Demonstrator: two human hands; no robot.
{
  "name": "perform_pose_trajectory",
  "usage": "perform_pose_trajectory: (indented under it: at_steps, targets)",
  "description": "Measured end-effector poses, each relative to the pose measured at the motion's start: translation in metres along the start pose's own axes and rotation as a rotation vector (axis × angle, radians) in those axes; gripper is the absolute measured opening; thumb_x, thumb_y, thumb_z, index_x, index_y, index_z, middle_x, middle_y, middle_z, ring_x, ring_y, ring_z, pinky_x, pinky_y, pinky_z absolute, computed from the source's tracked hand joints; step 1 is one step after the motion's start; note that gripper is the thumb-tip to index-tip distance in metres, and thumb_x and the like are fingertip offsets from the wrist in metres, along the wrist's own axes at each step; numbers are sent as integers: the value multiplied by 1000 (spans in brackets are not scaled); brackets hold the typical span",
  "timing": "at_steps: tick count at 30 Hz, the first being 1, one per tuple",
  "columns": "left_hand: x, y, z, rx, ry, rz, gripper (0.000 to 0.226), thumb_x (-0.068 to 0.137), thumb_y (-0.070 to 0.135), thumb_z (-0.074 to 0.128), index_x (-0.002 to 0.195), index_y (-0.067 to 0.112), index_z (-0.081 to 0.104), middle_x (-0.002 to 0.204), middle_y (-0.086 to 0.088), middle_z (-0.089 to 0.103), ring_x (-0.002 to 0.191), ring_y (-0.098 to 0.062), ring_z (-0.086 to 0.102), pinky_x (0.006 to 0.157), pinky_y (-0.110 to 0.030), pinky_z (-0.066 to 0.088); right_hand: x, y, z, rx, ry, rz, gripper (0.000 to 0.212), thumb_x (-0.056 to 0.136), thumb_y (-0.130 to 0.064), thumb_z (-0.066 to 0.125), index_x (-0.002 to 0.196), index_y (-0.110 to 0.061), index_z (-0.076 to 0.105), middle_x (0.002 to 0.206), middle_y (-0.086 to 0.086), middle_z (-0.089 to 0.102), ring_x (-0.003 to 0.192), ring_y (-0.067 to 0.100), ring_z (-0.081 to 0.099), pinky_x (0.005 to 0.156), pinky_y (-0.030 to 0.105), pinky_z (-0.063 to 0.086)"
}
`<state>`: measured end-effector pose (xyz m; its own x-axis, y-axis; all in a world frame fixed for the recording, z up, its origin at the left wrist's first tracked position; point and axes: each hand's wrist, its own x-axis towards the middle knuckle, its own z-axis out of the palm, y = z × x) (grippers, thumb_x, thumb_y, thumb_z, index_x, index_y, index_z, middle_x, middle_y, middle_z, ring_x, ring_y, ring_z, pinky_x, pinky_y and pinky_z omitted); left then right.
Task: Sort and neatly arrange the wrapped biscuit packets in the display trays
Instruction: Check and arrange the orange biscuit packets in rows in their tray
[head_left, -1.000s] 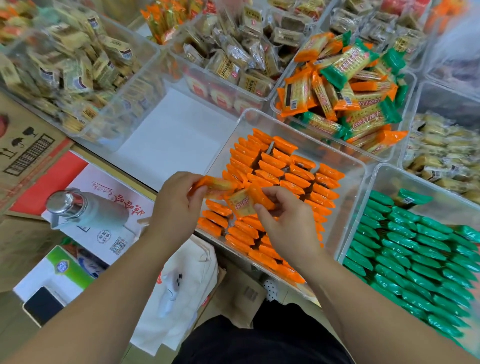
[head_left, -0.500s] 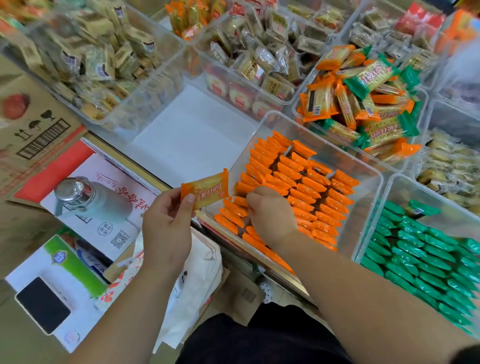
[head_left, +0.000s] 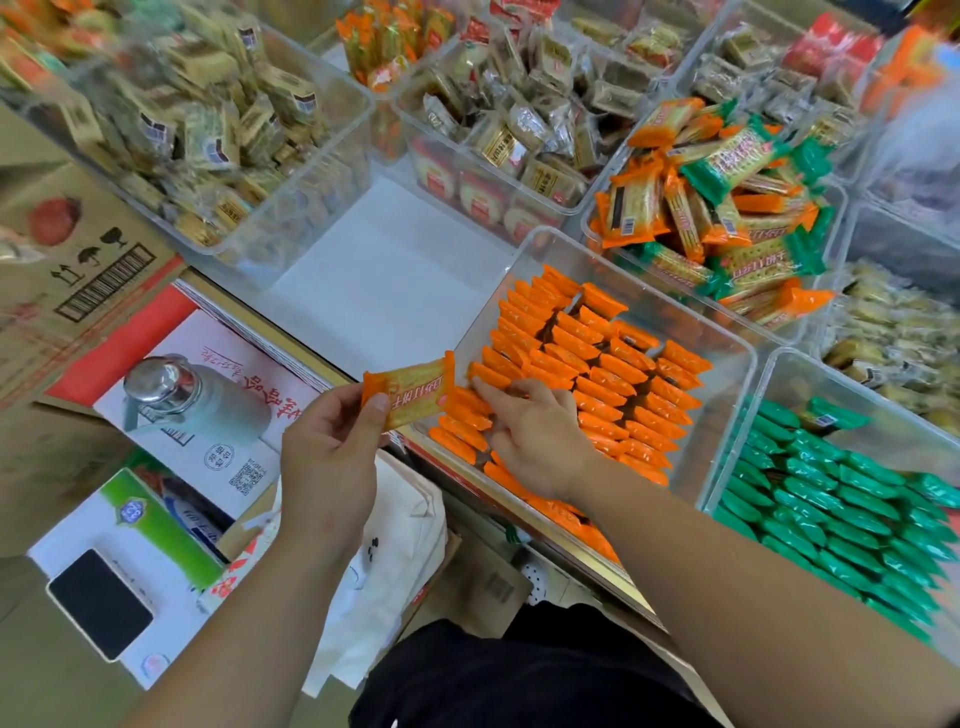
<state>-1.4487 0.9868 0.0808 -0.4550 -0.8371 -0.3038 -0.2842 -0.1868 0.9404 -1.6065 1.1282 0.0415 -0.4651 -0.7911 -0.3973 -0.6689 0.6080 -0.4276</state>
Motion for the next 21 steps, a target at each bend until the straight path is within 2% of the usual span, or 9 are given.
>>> perform_pose_trajectory:
  at_steps: [5,8,10,12,14,16,18,21]
  targets:
    - [-8,9,-5,-30,9,-33,14,98,19,62,107,18,73,95,0,75,79,-17,66,72,-26,55,-12,2,-10,79,92,-19,50,93,-24,43,143,-31,51,129,-7,63,136,19,37,107,47,26]
    - [-16,14,-7,-49,9,-65,15,98,18,61,108,16,73,92,1,74,76,-16,63,70,-25,53,-28,4,-20,117,94,-13,49,87,-38,35,126,-31,65,126,-11,65,131,19,46,107,49,33]
    - [-24,19,-7,-70,6,-89,13,97,16,63,107,17,71,88,2,75,74,-16,63,70,-29,54,-42,3,-27,180,157,-20,40,95,-38,38,119,-30,69,124,-12,67,123,17,54,105,43,39]
    - [-36,24,-8,-90,-13,-117,11,96,13,65,107,15,66,86,-2,76,72,-16,66,67,-30,56,-59,-4,-37,301,190,-3,29,102,-31,51,124,-24,69,122,-14,65,116,7,55,97,23,40]
    - [-50,29,-7,-91,-60,-144,6,95,11,65,102,11,64,86,-7,76,72,-19,67,64,-28,58,-79,-13,-46,480,149,32,27,102,-30,56,125,-23,68,115,-19,64,104,-3,57,85,14,40]
    - [-65,36,-4,-128,-121,-183,2,96,9,63,97,8,64,82,-6,75,72,-19,67,63,-28,60,-98,-20,-50,696,148,70,21,100,-26,61,117,-21,71,101,-17,70,89,-4,62,76,15,45]
    - [-79,42,-2,-163,-174,-204,6,97,9,61,100,4,64,83,-8,74,74,-20,67,64,-30,61,-117,-27,-56,902,179,128,15,96,-19,66,109,-15,72,88,-6,73,76,1,63,68,20,49]
    - [-91,50,-3,-206,-197,-189,9,95,7,63,100,3,68,92,-15,71,80,-23,66,67,-33,60,-144,-31,-65,1121,268,151,11,89,-10,73,100,-10,72,85,7,76,74,14,66,64,26,53]
